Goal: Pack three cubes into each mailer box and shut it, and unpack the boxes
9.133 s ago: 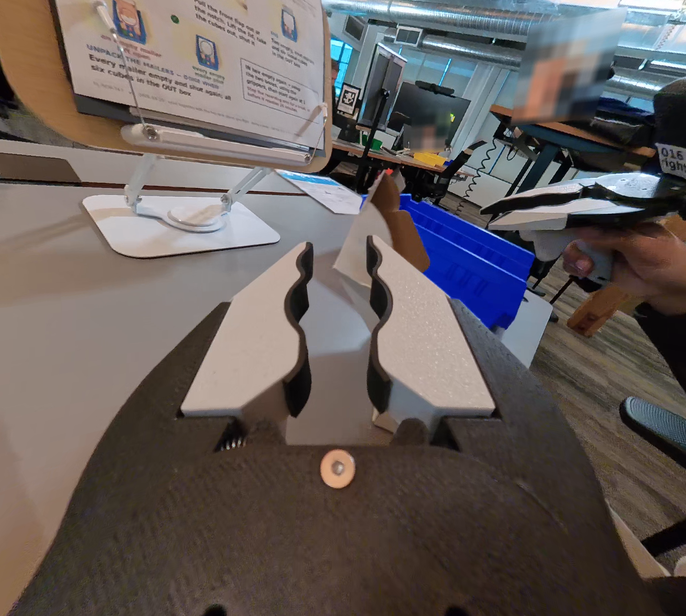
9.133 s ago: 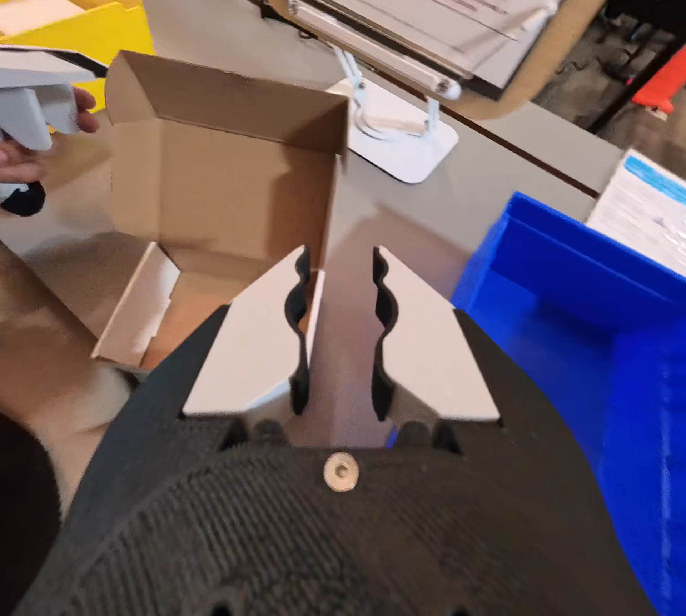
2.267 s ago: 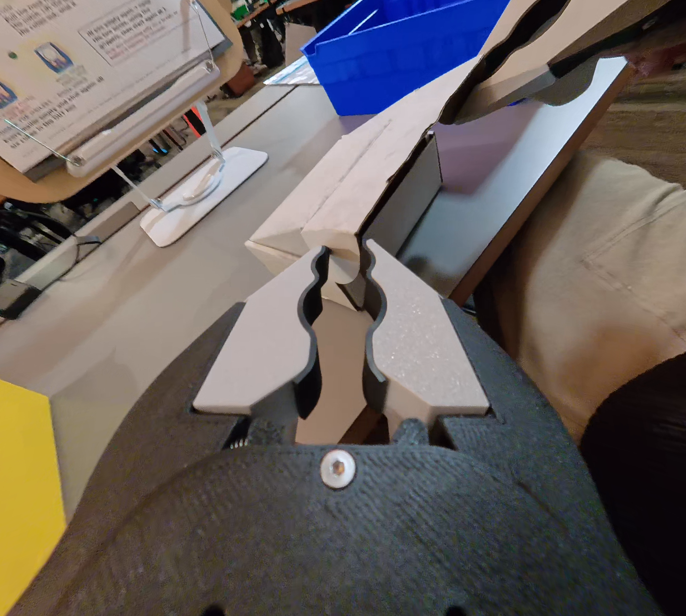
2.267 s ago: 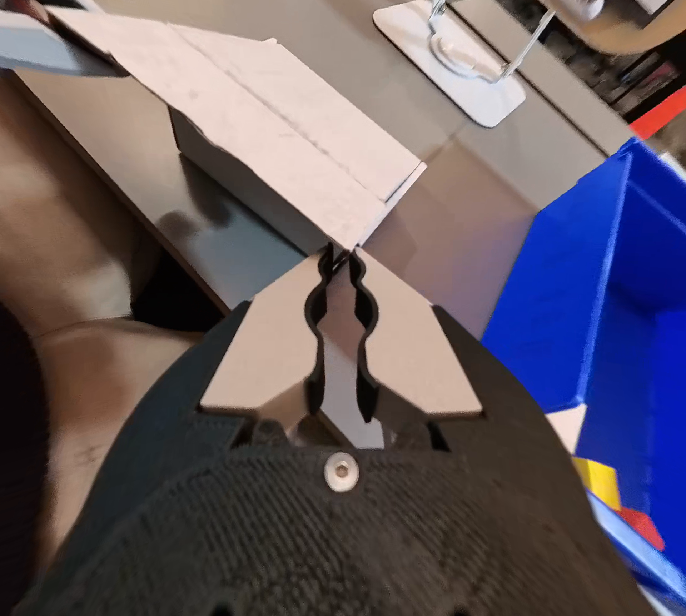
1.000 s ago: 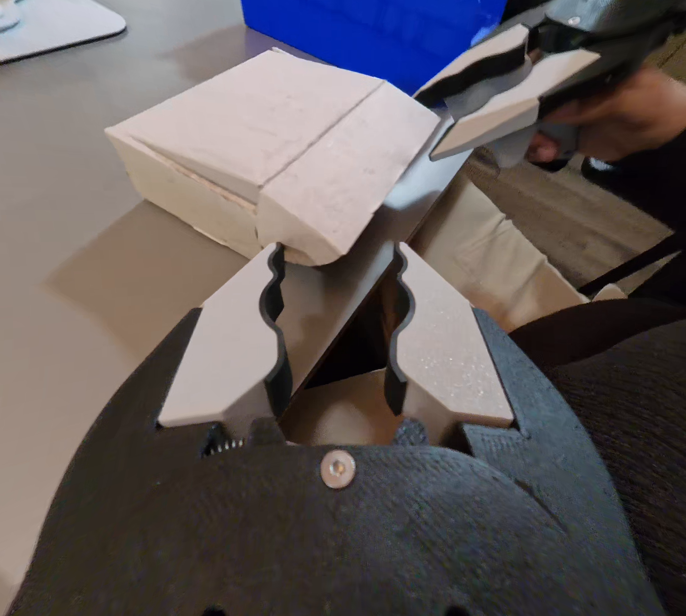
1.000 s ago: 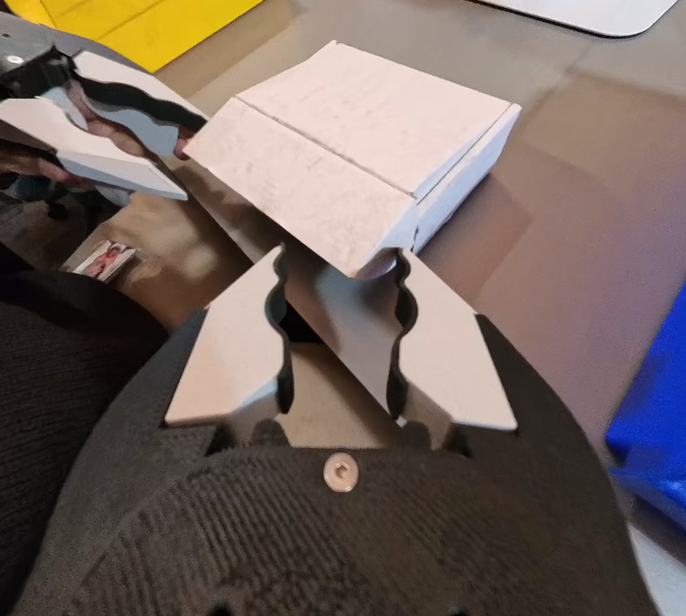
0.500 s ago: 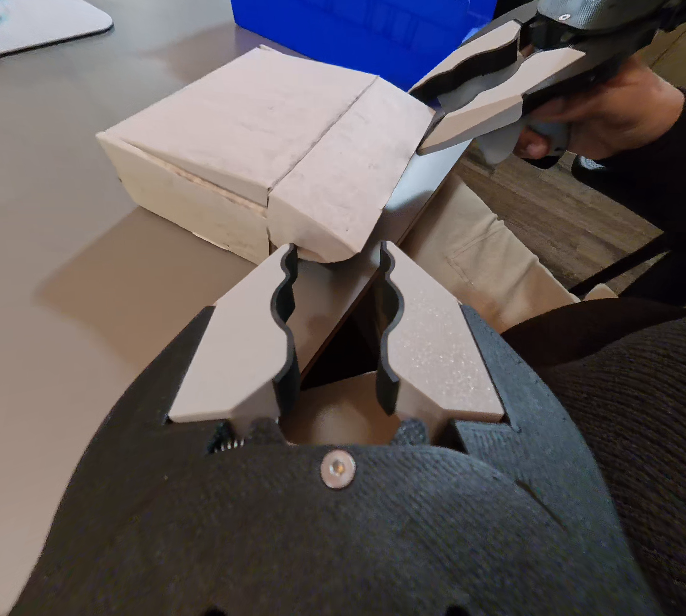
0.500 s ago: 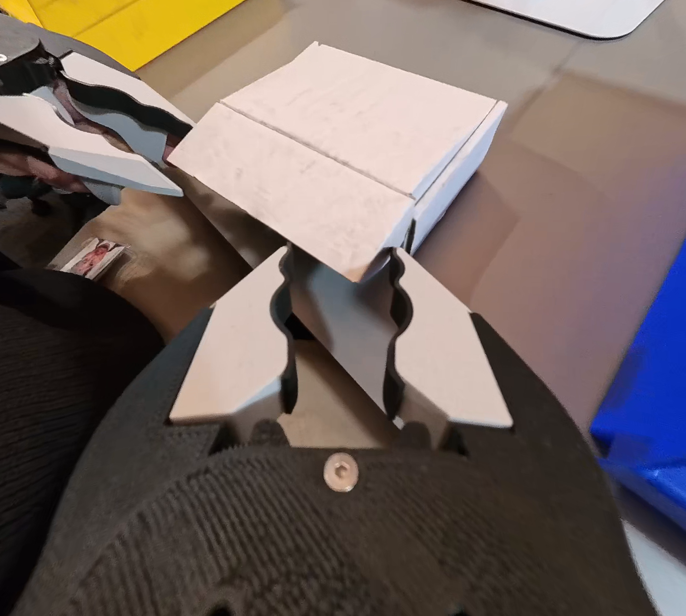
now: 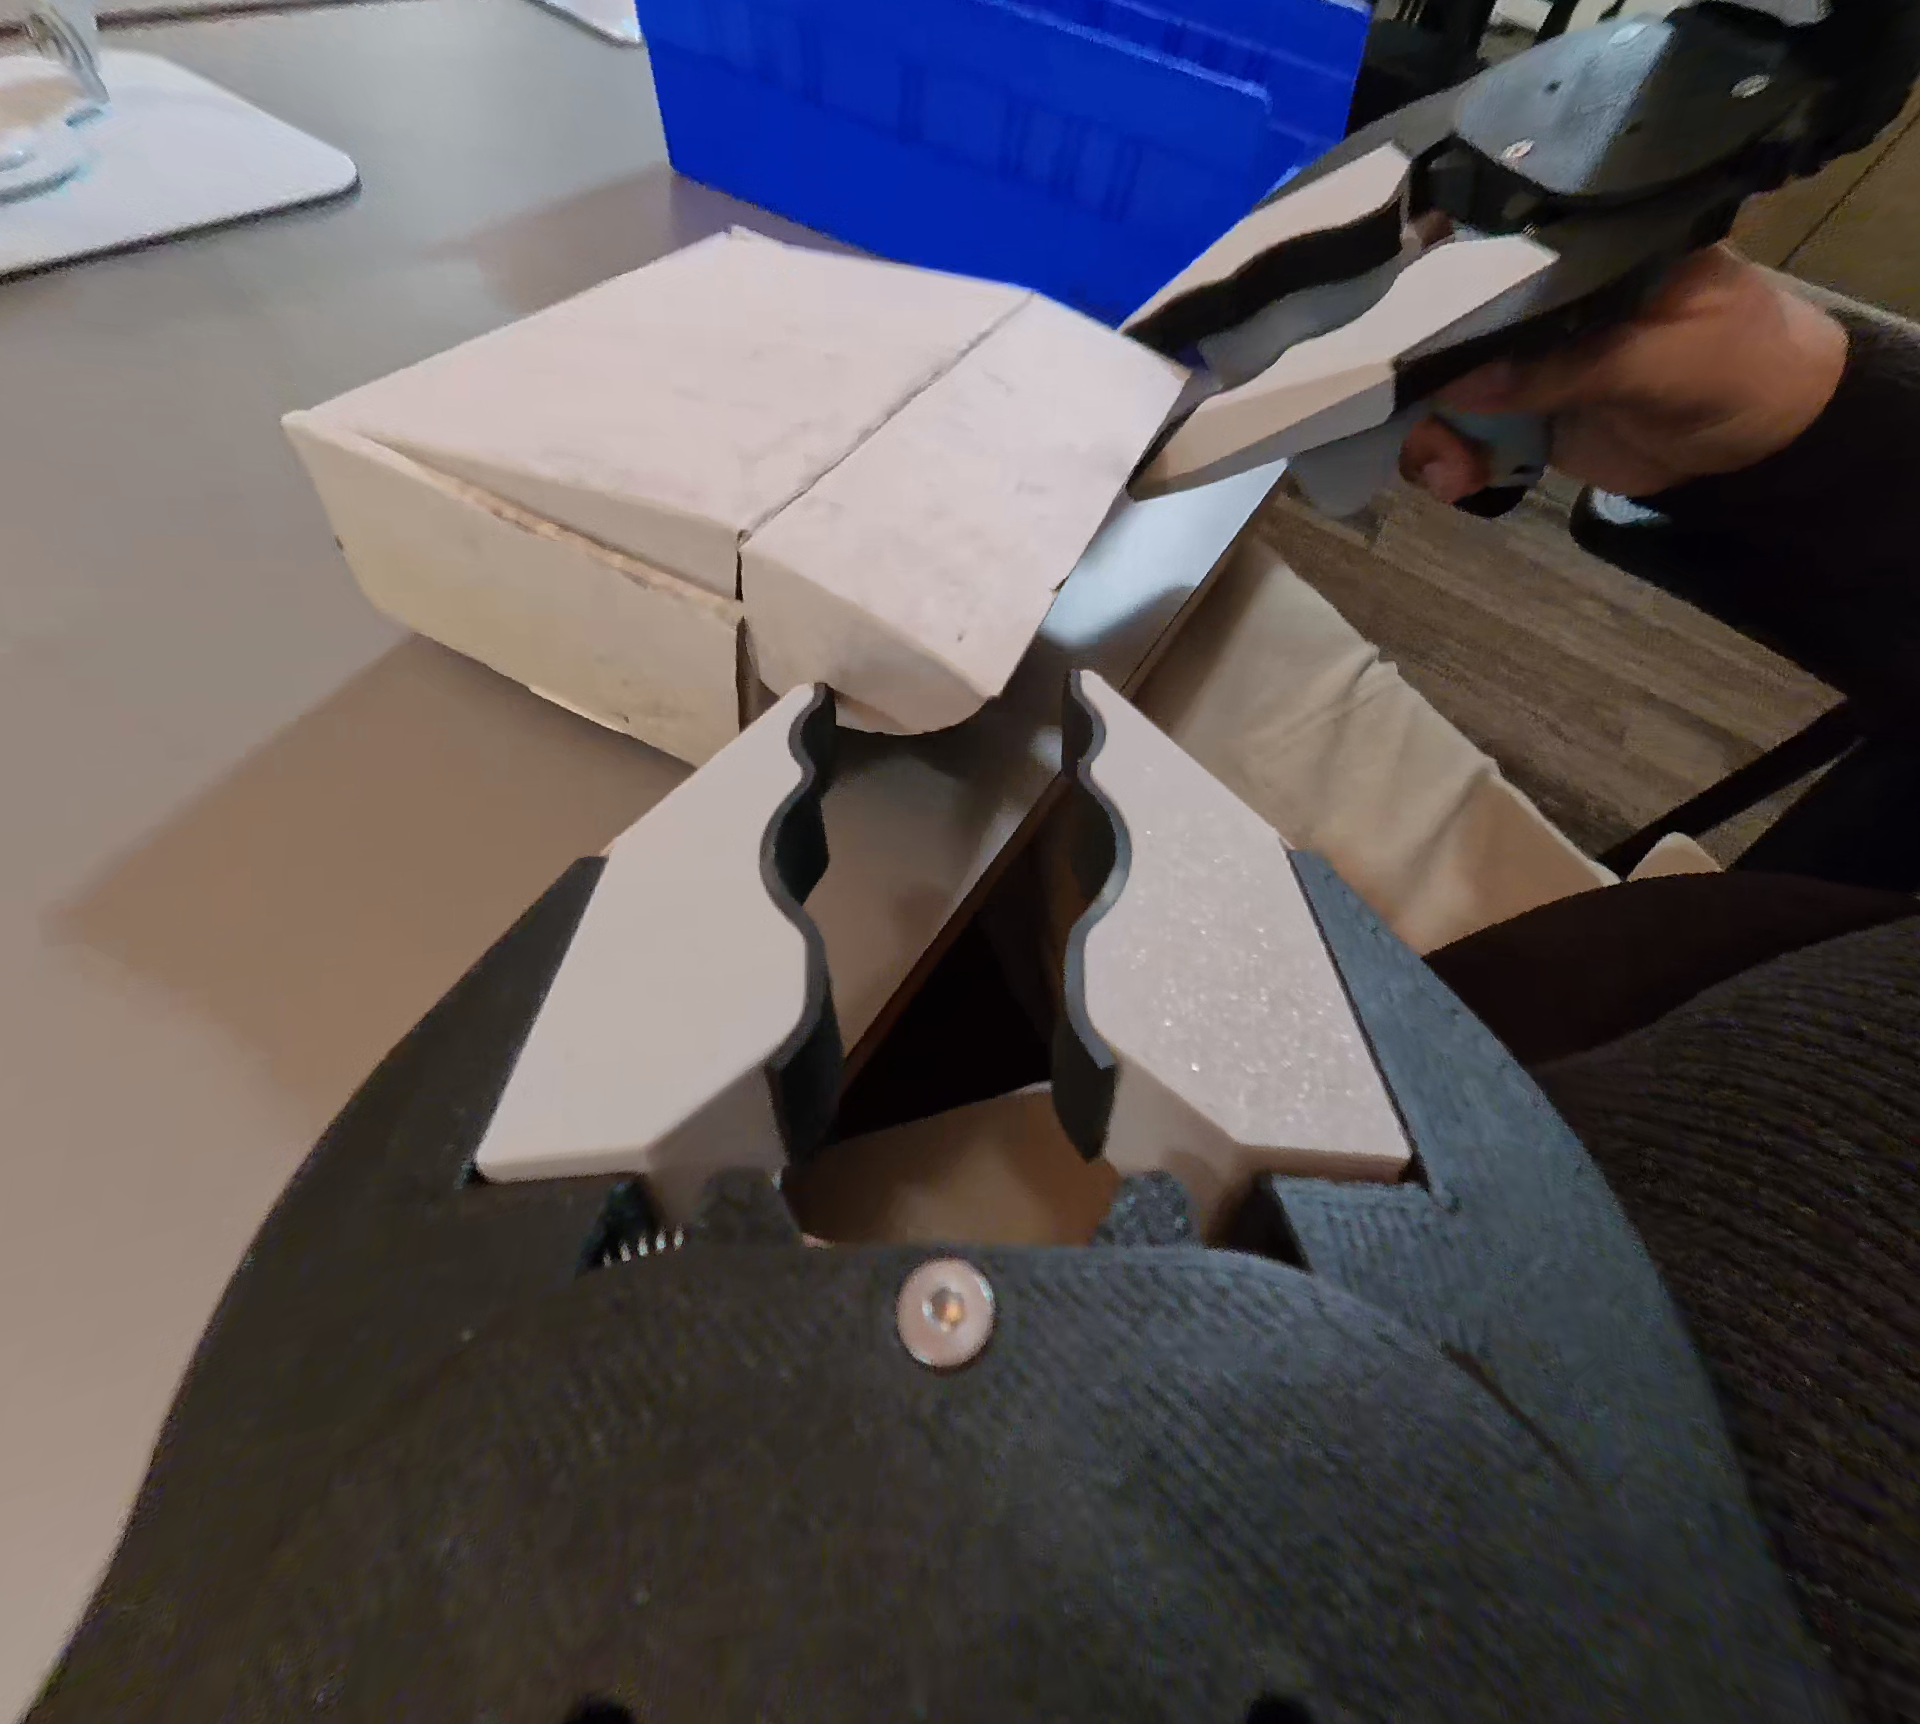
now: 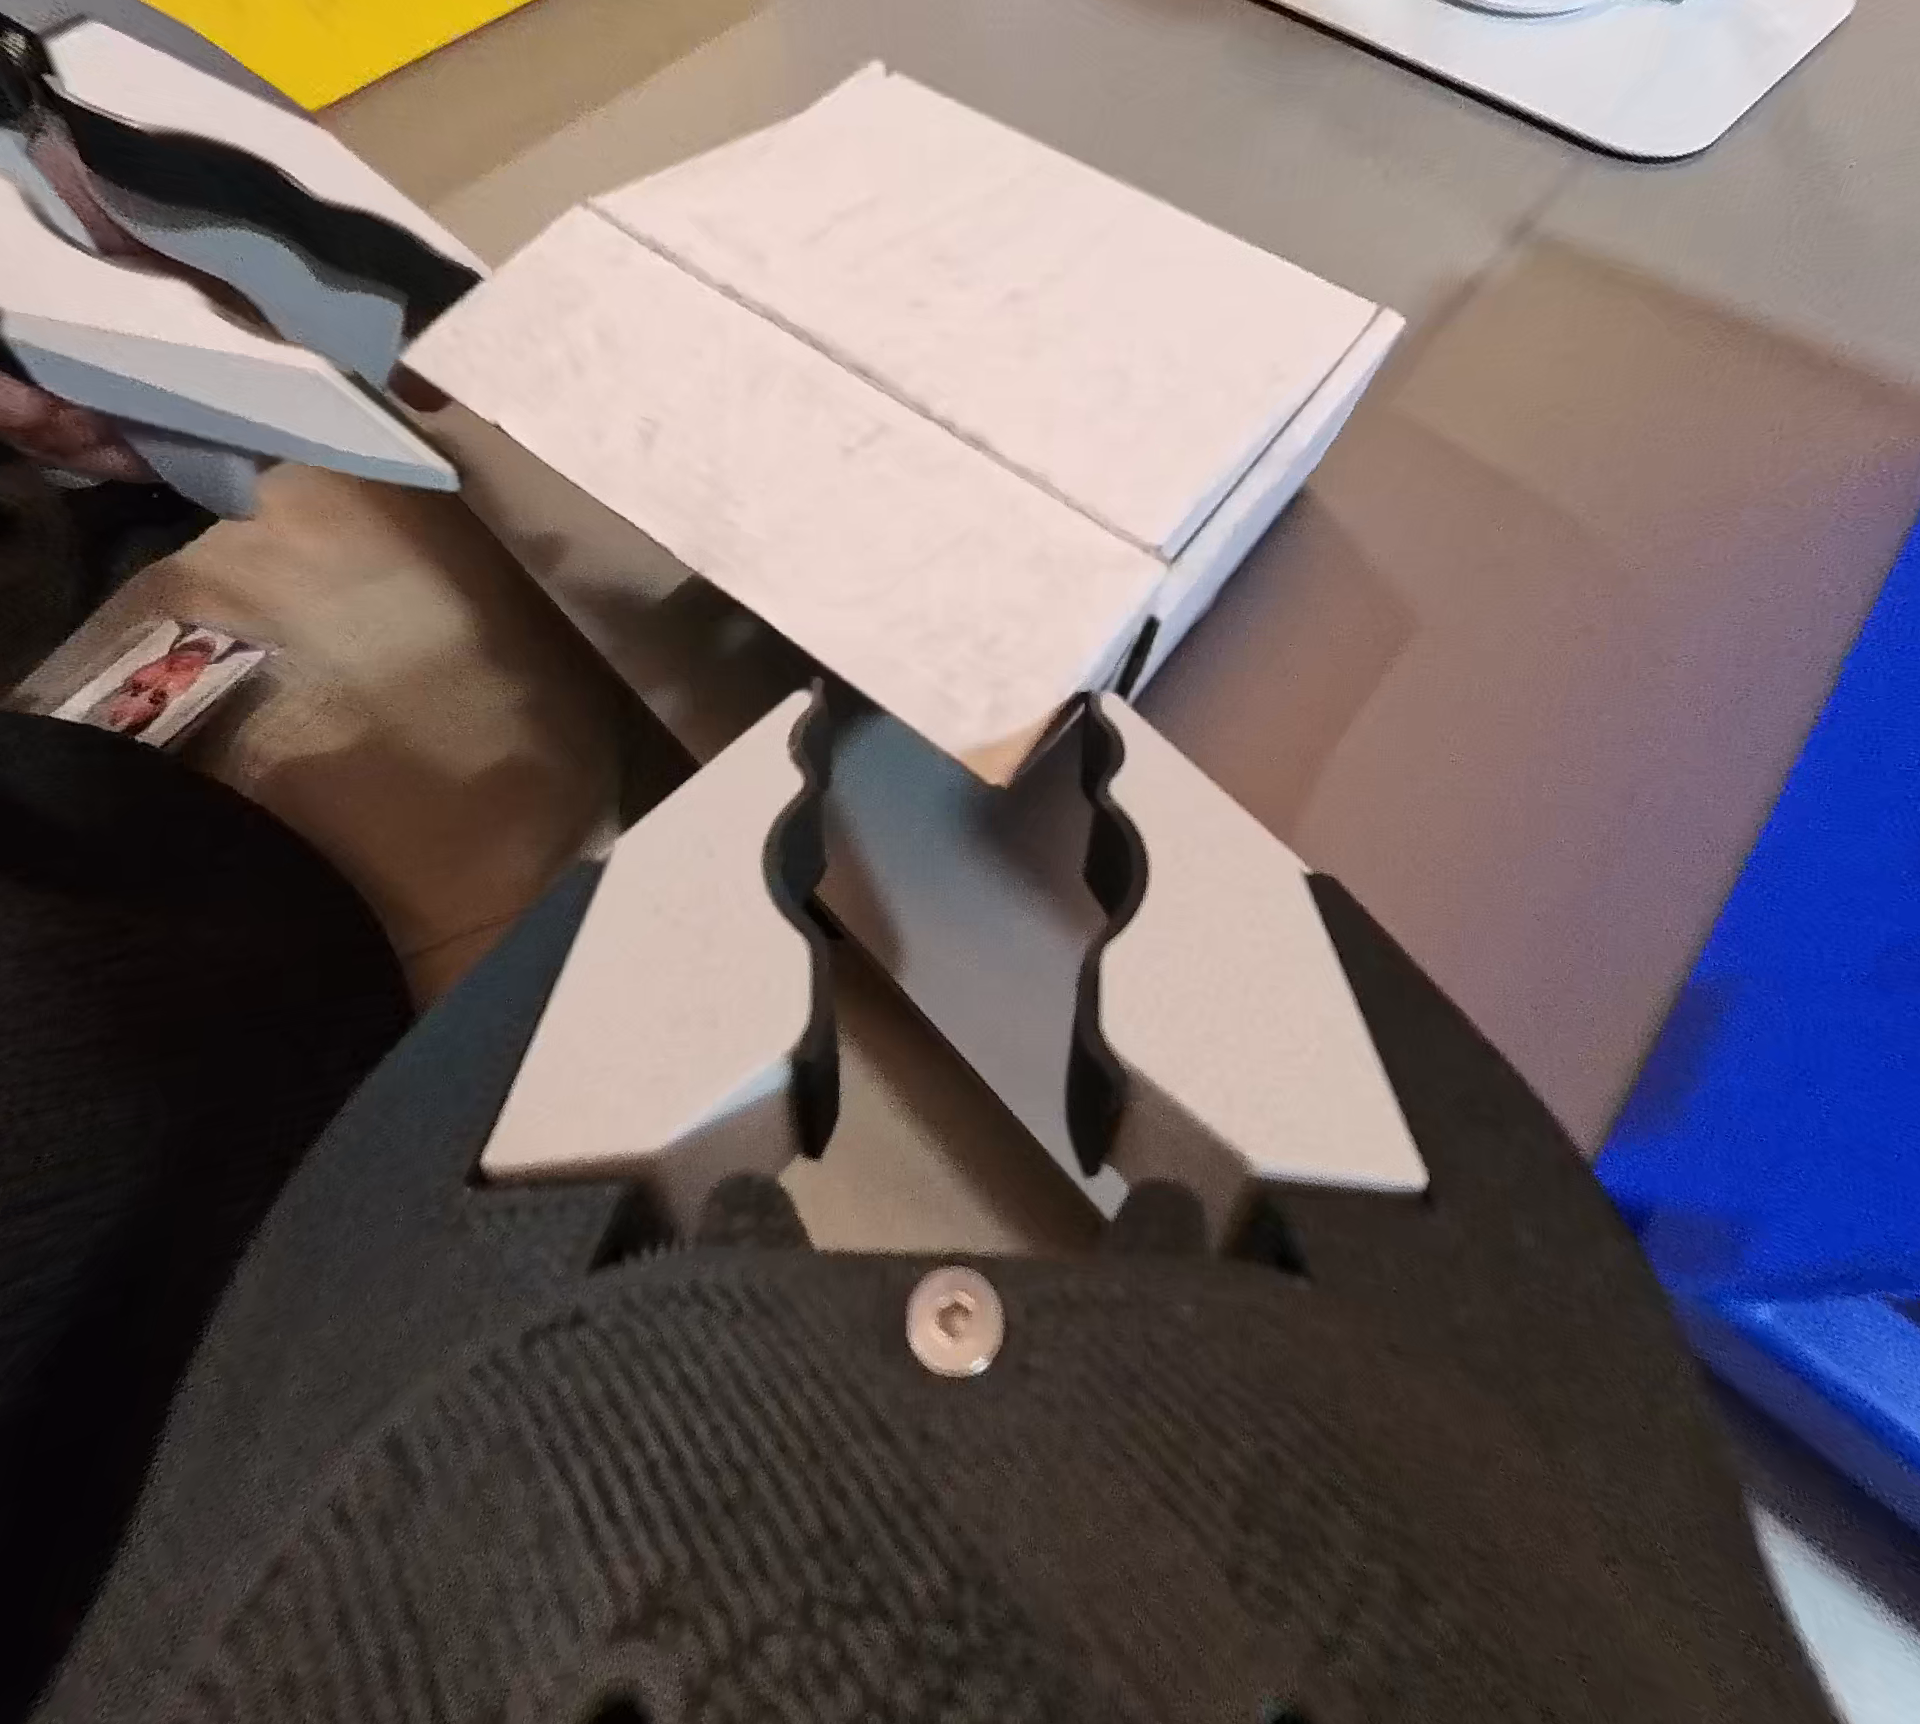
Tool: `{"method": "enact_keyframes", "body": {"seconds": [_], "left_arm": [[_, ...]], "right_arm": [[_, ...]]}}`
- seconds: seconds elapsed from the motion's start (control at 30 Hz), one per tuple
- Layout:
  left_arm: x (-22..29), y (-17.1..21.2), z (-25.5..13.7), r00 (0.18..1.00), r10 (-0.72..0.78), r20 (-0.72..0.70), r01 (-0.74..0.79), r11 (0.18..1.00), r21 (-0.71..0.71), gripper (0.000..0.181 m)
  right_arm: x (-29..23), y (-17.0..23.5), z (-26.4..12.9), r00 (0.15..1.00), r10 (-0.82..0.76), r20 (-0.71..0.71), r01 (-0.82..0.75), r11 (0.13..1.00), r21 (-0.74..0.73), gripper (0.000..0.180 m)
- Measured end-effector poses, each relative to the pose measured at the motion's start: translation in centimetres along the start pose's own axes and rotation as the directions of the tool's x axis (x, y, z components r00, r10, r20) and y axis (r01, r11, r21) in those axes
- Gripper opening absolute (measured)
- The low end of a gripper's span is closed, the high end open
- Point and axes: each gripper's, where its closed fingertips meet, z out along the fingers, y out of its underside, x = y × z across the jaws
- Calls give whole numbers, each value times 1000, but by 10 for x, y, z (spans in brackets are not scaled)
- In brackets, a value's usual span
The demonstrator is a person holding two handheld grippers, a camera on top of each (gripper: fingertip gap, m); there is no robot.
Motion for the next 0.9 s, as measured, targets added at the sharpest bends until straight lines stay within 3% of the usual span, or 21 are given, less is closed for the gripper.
{"method": "enact_keyframes", "body": {"seconds": [0.3, 0.6, 0.9], "left_arm": [[-9, 7, 3, 999, -11, 40, 13, 999, -40, 42], [-15, -3, -2, 997, -60, 42, 59, 998, 16, 45], [-22, 3, -2, 986, -162, 22, 163, 987, -11, 31]], "right_arm": [[-2, 2, 3, 999, 37, 35, -37, 999, 5, 54], [2, -11, -5, 992, 108, 63, -114, 990, 83, 53], [-7, -8, 1, 985, 135, 104, -141, 989, 48, 45]]}}
